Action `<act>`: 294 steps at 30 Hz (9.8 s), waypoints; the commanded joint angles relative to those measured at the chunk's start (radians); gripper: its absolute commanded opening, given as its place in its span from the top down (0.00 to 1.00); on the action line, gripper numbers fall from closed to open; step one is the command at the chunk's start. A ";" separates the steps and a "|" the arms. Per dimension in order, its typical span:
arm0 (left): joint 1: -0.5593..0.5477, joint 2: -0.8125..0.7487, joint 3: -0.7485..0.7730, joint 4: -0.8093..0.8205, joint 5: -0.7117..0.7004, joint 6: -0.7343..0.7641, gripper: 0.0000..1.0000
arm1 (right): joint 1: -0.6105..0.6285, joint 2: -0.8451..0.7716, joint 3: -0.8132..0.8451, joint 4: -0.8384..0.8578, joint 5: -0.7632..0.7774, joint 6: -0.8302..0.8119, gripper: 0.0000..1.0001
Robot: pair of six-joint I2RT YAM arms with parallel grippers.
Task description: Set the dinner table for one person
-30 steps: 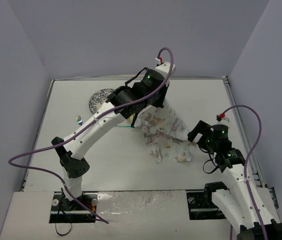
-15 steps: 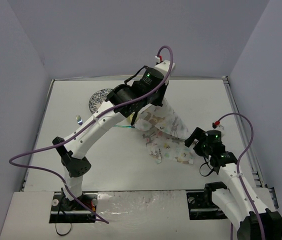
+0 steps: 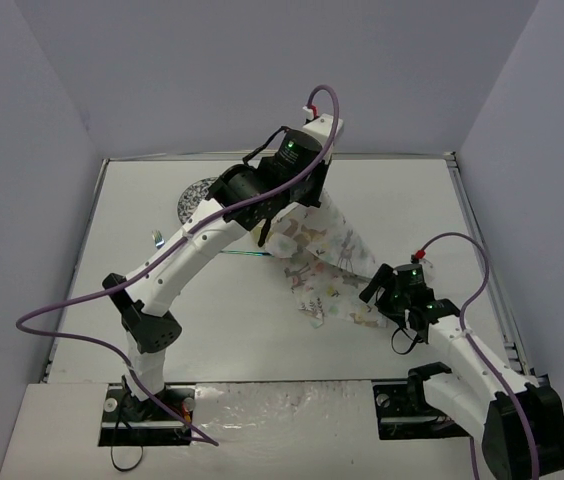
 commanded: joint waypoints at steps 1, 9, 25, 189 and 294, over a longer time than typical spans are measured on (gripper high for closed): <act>0.012 -0.040 0.053 0.034 -0.004 0.011 1.00 | 0.032 0.070 0.006 -0.012 0.031 0.060 0.15; 0.026 -0.054 0.048 0.031 0.007 0.011 1.00 | 0.039 0.094 0.003 0.003 0.073 0.085 0.32; 0.125 -0.108 0.088 0.027 0.071 0.004 1.00 | 0.031 0.041 0.453 -0.250 0.510 -0.190 1.00; 0.155 -0.082 -0.758 0.900 -0.001 0.150 0.67 | -0.525 0.096 0.484 -0.149 0.387 -0.048 0.25; 0.052 -0.041 -0.875 0.541 -0.047 -0.101 0.52 | -0.426 0.496 0.430 0.127 -0.059 -0.339 0.28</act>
